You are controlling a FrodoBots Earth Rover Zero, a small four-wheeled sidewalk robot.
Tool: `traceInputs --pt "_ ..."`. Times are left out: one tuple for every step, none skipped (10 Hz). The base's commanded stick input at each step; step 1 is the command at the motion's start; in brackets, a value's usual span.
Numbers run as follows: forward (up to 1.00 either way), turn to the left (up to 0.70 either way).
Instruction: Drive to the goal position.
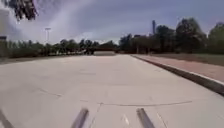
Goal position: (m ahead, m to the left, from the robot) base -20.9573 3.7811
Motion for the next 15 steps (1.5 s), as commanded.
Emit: traceInputs --pt "1.0 0.0" --pt "1.0 0.0" --pt "1.0 0.0" --pt "1.0 0.0" --pt "1.0 0.0" --pt "1.0 0.0" --pt "1.0 0.0" --pt "1.0 0.0" --pt "1.0 0.0" --pt "1.0 0.0" --pt "1.0 0.0" --pt "1.0 0.0" --pt "1.0 0.0" --pt "1.0 0.0" --pt "1.0 0.01"
